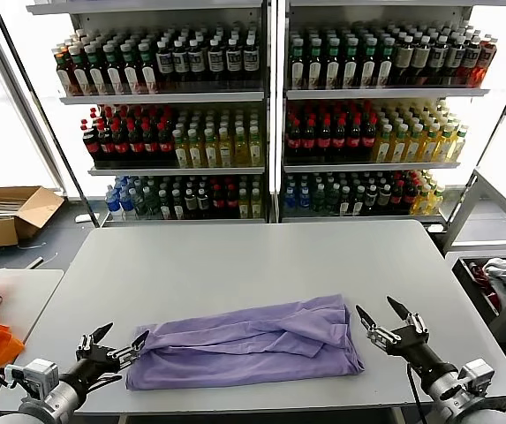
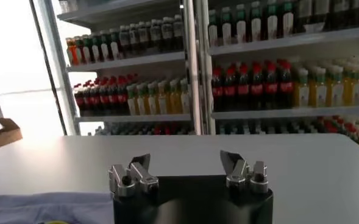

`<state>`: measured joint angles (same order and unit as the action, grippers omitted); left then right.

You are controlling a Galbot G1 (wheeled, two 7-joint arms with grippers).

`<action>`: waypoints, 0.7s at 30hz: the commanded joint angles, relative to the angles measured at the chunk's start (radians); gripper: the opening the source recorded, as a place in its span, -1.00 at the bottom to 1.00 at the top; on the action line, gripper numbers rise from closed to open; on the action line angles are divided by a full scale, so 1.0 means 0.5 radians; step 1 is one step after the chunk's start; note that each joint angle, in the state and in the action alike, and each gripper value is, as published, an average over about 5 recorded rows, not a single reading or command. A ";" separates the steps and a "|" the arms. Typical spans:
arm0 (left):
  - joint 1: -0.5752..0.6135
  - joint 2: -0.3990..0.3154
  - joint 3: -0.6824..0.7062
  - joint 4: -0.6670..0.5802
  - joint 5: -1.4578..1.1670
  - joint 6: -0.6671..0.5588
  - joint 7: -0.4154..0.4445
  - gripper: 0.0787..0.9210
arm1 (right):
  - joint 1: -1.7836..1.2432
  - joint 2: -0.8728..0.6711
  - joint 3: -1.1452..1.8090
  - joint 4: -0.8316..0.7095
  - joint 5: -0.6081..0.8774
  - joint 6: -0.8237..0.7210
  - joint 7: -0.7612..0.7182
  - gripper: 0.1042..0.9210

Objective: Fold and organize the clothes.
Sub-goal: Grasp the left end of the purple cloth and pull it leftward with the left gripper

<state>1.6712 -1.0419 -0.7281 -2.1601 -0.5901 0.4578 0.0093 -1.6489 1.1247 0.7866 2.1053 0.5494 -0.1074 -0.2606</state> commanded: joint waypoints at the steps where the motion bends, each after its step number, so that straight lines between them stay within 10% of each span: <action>1: -0.021 -0.447 0.415 0.032 0.194 -0.237 -0.619 0.76 | -0.173 0.135 0.145 -0.028 -0.096 0.331 -0.070 0.75; 21: -0.106 -0.515 0.616 0.184 0.334 -0.146 -0.828 0.64 | -0.176 0.142 0.111 -0.045 -0.077 0.349 -0.062 0.76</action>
<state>1.6255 -1.2633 -0.4769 -2.0911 -0.4569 0.3909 -0.3379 -1.7262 1.1861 0.8364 2.0850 0.5140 0.0441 -0.2871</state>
